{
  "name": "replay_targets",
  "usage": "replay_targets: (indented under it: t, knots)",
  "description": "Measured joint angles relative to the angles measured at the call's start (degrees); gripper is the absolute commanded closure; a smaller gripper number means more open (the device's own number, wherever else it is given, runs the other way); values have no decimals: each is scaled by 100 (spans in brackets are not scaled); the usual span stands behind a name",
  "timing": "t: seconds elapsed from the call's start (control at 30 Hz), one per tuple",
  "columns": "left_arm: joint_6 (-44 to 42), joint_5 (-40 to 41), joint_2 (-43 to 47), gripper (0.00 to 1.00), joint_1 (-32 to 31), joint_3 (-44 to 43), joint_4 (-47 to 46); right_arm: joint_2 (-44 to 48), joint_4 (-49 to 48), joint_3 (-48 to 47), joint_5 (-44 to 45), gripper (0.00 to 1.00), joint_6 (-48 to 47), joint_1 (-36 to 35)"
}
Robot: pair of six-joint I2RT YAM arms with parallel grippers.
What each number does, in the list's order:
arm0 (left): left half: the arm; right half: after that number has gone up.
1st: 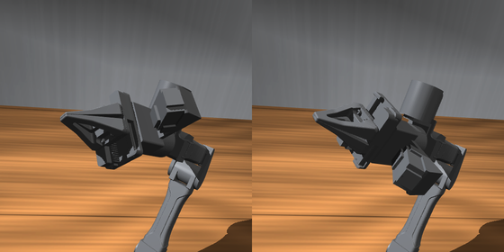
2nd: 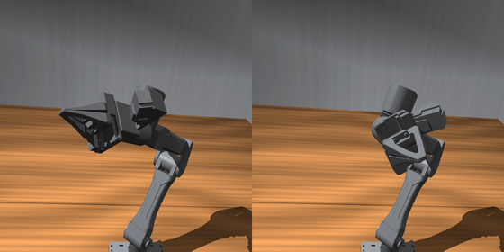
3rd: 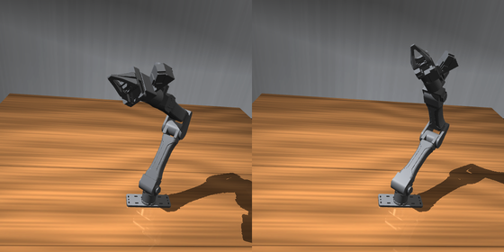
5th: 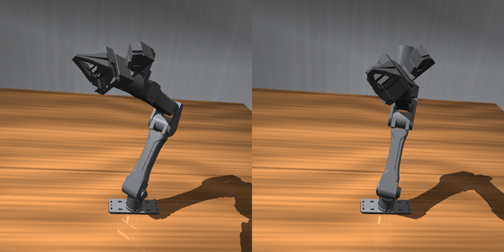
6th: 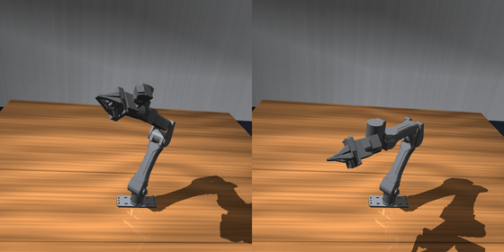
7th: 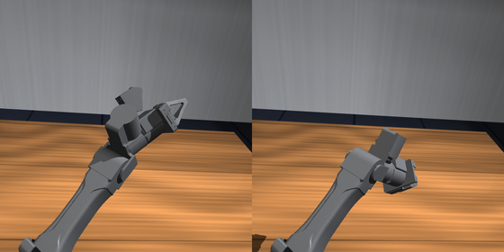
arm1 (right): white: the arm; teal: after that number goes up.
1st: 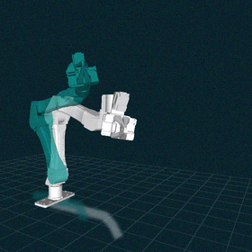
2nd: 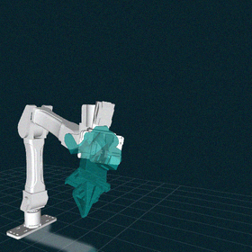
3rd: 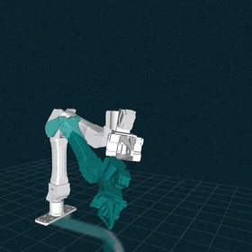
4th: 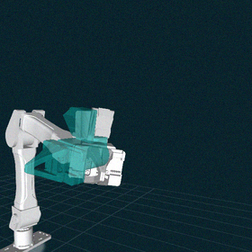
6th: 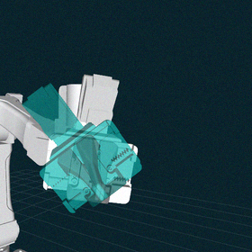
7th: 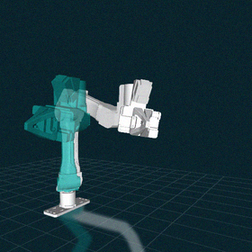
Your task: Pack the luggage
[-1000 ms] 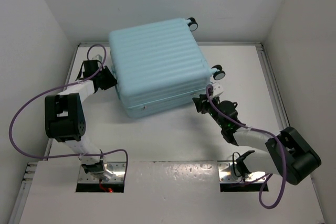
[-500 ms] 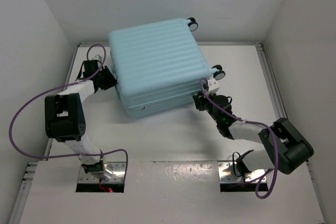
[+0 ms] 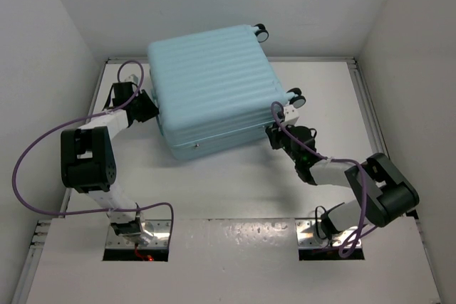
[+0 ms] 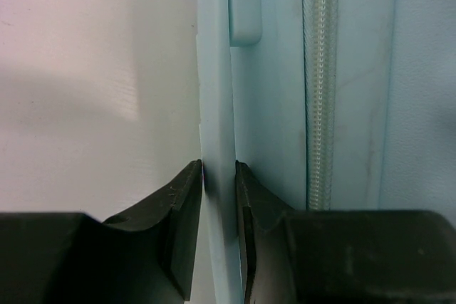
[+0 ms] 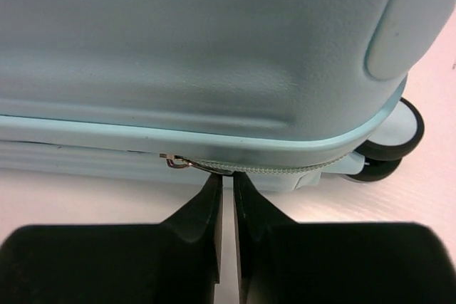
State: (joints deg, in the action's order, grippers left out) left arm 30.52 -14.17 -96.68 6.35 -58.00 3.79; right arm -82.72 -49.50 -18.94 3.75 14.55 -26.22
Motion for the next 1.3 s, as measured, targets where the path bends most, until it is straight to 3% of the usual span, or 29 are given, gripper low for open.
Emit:
replay_targets:
  t: [0.1,0.2,0.27,0.4,0.6,0.83,0.97,1.17,1.3]
  knots:
    - [9,-2,2,70,0,35,-63,-55,-96,0,-157,96,4,46]
    - [17,-2,4,70,0,55,-101,-63,-166,11,-380,90,9,63]
    - [17,-2,4,70,0,55,-105,-59,-264,55,-577,80,17,79]
    - [17,-2,4,70,0,66,-122,9,-581,184,-892,80,-4,46]
    - [17,-2,4,70,0,70,-133,66,-789,249,-1080,70,-61,-59]
    - [17,-2,4,70,0,74,-140,66,-787,249,-1139,69,-105,-66]
    - [17,-4,4,70,0,92,-168,96,-800,339,-1130,62,-111,-37]
    - [13,-7,20,70,0,133,-229,481,-728,804,-1207,57,55,396]
    - [-35,-48,55,70,4,219,-365,599,-592,839,-2076,56,234,1014]
